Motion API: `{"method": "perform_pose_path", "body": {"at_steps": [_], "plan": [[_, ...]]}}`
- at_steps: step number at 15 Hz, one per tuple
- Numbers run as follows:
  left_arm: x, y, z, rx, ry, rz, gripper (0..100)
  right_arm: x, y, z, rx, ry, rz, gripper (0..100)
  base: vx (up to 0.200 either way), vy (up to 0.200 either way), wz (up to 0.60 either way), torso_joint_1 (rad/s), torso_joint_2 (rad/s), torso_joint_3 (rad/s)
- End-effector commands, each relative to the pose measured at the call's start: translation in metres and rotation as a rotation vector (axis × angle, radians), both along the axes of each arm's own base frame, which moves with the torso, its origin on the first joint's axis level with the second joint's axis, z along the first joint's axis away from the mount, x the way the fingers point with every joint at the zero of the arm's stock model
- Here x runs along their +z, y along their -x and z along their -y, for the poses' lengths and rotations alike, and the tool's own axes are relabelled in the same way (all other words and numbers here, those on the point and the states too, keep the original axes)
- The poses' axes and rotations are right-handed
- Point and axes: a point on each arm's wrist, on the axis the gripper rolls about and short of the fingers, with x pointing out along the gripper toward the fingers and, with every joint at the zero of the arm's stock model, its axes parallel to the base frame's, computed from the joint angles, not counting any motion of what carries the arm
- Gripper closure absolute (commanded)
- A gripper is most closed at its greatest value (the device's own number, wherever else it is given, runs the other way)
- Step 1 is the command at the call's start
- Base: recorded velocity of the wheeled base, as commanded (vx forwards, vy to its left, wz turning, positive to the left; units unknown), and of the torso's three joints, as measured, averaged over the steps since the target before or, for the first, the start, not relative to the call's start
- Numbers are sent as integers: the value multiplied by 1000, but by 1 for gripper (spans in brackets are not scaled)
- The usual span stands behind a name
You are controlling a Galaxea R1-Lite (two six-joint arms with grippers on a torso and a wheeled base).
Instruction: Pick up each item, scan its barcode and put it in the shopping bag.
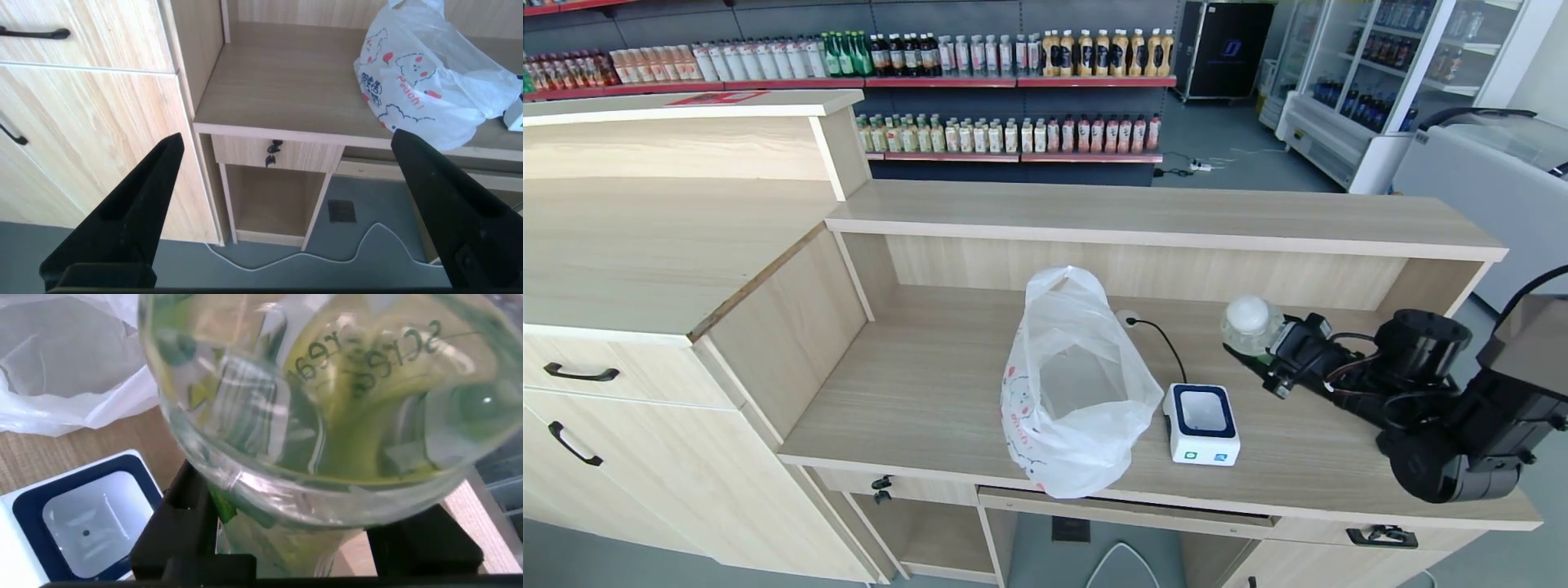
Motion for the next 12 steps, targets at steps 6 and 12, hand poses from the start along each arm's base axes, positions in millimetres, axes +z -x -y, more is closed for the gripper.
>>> {"method": "perform_pose_path", "body": {"at_steps": [6,12], "plan": [[0,0,0,0,0,-1,0,-27,-25,-12,153,-58,-16,100,0,0,0,0,0,0],[0,0,0,0,0,-1,0,-36,-32,-14,229,-54,-20,100,0,0,0,0,0,0]]}}
